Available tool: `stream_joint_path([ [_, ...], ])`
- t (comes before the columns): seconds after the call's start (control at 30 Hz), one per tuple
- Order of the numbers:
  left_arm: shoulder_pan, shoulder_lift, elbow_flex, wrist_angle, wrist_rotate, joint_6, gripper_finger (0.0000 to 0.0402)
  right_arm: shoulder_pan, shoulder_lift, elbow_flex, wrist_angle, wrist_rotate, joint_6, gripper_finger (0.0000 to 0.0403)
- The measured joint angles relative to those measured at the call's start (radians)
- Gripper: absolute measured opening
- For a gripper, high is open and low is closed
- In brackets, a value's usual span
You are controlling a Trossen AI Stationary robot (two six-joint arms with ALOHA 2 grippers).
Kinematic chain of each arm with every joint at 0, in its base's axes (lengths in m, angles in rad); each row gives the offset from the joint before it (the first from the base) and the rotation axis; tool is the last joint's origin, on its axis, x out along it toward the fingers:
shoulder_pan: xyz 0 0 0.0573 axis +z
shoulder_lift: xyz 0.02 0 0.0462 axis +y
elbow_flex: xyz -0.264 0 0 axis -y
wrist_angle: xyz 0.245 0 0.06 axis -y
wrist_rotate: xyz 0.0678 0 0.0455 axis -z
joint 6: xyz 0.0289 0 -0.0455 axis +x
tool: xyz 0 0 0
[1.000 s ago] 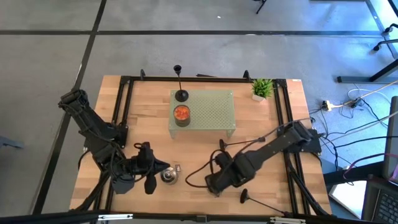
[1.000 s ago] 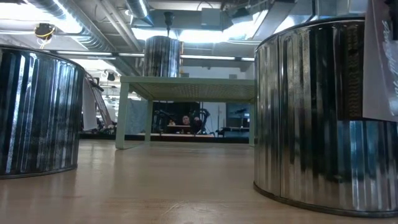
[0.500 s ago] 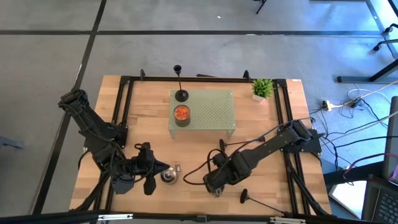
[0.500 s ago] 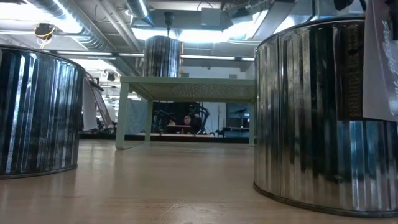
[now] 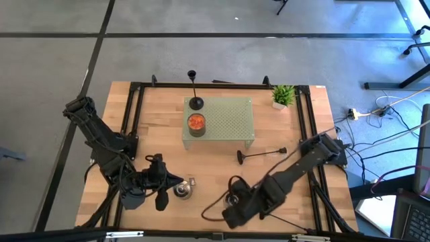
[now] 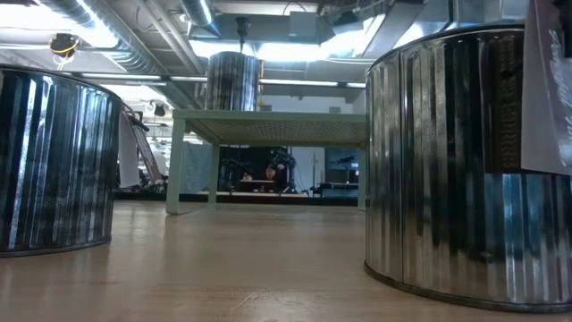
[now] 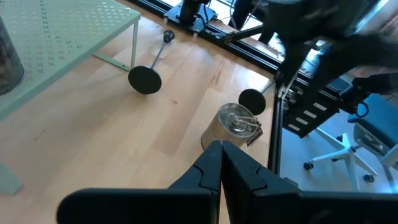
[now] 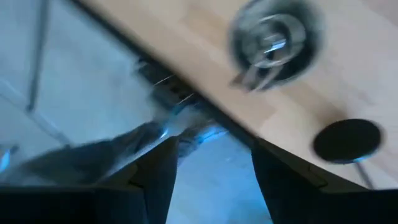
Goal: Pick & Place candle stick holders
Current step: Put the top brown scented candle on the shelf aligned with the other scented candle
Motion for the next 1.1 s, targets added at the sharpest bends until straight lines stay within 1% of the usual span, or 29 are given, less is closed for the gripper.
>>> stream_joint_path([
  [0.1, 0.006, 0.0, 0.0, 0.002, 0.004, -0.001, 0.0002, 0.034, -0.002, 0.04, 0.0, 0.001, -0.046, 0.0209],
  [0.17, 0.018, 0.0, 0.0, 0.002, 0.017, 0.001, 0.0002, 0.056, -0.001, 0.057, -0.058, -0.001, -0.066, 0.0209],
  [0.23, 0.035, 0.0, 0.0, 0.006, 0.042, 0.013, 0.0002, 0.075, -0.002, 0.07, -0.207, -0.033, -0.046, 0.0209],
  [0.3, 0.048, 0.0, 0.0, 0.006, 0.056, 0.015, 0.0002, 0.083, -0.001, 0.066, -0.409, -0.057, -0.009, 0.0209],
  [0.33, 0.053, 0.0, 0.0, 0.007, 0.057, 0.015, 0.0002, 0.081, -0.006, 0.045, -0.397, -0.055, -0.005, 0.0209],
  [0.37, 0.057, 0.0, 0.0, 0.007, 0.057, 0.017, 0.0002, 0.075, -0.037, -0.003, -0.344, -0.033, -0.006, 0.0209],
  [0.43, 0.069, 0.0, 0.0, 0.021, 0.063, 0.032, 0.0002, 0.052, -0.109, -0.091, -0.317, 0.008, 0.048, 0.0209],
  [0.5, 0.073, 0.0, 0.0, 0.026, 0.071, 0.037, 0.0002, 0.036, -0.159, -0.139, -0.254, 0.049, 0.068, 0.0209],
  [0.57, 0.074, 0.0, -0.001, 0.047, 0.075, 0.052, 0.0002, 0.03, -0.187, -0.192, -0.279, 0.1, 0.085, 0.0209],
  [0.6, 0.074, 0.0, -0.001, 0.055, 0.076, 0.055, 0.0002, 0.029, -0.202, -0.211, -0.262, 0.125, 0.092, 0.0209],
  [0.7, 0.07, 0.0, -0.001, 0.06, 0.077, 0.061, 0.0002, 0.029, -0.29, -0.281, -0.178, 0.198, 0.094, 0.0209],
  [0.8, 0.068, 0.0, -0.001, 0.063, 0.069, 0.061, 0.0002, 0.02, -0.354, -0.387, 0.018, 0.256, 0.094, 0.0209],
  [0.87, 0.063, 0.0, -0.001, 0.065, 0.064, 0.061, 0.0002, 0.018, -0.379, -0.452, 0.124, 0.247, 0.095, 0.0209],
  [0.9, 0.062, 0.0, -0.001, 0.066, 0.063, 0.062, 0.0002, 0.015, -0.384, -0.472, 0.172, 0.222, 0.095, 0.0209],
  [1.03, 0.062, 0.0, -0.001, 0.067, 0.054, 0.062, 0.0002, 0.009, -0.357, -0.541, 0.206, 0.055, 0.111, 0.0209],
  [1.1, 0.062, 0.0, -0.001, 0.069, 0.05, 0.061, 0.0002, 0.007, -0.35, -0.548, 0.203, 0.009, 0.145, 0.0209],
])
